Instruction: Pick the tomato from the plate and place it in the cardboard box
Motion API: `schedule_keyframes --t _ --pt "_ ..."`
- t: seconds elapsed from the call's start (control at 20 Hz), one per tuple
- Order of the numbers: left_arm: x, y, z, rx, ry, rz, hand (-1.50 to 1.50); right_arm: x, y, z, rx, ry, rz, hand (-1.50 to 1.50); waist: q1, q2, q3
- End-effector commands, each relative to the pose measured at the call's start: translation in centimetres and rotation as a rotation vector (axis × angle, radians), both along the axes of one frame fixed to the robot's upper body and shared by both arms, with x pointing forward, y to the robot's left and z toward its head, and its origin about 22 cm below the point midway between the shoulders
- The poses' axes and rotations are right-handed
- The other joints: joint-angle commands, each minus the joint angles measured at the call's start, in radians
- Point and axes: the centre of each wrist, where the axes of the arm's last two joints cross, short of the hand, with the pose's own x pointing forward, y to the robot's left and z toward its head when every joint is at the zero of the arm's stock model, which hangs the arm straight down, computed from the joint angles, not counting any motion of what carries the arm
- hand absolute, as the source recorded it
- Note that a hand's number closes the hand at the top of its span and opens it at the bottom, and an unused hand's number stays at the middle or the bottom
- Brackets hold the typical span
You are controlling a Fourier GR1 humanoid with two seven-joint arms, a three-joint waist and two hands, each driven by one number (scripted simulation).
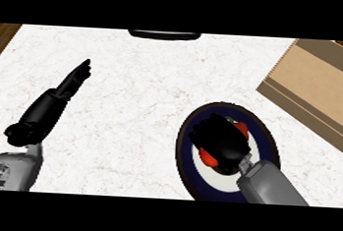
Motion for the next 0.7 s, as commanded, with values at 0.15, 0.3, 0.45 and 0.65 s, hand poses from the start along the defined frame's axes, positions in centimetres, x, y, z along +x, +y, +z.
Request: schedule_keyframes --t 0.15,0.3,0.45,0.65 --pt "0.9 -0.1 -0.5 -0.009 0.002 0.007 0.00 3.8 -3.7 3.1 0.249 0.020 -0.170 1.50 -0.005 0.002 0.000" --pt "0.2 0.2 -0.3 -0.008 0.006 0.004 0.00 4.0 -5.9 4.4 0.249 -0.093 -0.150 1.50 -0.002 0.000 0.000" --pt "0.8 0.5 -0.2 -0.005 0.002 0.012 0.00 2.4 -5.3 9.1 0.261 -0.215 -0.128 1.50 -0.012 -0.003 -0.001" --pt "0.2 0.0 0.0 -0.008 0.008 0.021 0.00 2.1 -6.9 12.6 0.391 -0.247 -0.242 1.50 -0.009 -0.003 0.000"
